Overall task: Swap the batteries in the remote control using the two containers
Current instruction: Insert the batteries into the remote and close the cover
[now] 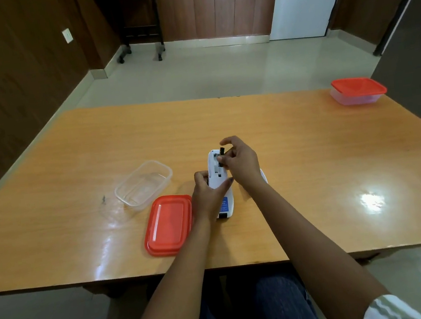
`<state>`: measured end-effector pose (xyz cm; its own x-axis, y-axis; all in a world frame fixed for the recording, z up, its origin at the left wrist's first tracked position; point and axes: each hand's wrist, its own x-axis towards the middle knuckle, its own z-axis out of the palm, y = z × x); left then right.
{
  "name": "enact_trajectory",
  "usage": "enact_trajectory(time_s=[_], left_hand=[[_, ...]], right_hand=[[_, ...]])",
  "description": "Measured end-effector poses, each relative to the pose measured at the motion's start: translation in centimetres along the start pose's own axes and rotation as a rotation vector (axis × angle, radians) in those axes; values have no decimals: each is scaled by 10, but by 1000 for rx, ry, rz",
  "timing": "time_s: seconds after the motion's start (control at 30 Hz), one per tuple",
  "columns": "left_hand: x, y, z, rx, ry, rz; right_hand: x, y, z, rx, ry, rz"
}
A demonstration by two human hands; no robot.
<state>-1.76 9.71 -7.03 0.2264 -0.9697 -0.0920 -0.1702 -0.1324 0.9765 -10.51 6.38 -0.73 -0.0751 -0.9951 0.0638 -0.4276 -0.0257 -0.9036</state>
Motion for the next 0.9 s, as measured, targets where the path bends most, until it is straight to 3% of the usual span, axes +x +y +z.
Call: enact_trajectory(time_s=[0.4,0.77,0.9], left_hand=[[-5,-1,-1,-36,-14,0],[-4,2,-1,-28,41,-23],[-4,12,2,190,45,-34]], right_hand=[[2,5,20,-197,45,-98],[-12,15,32,-172,35,-39],[-6,19,21,-111,3,31]])
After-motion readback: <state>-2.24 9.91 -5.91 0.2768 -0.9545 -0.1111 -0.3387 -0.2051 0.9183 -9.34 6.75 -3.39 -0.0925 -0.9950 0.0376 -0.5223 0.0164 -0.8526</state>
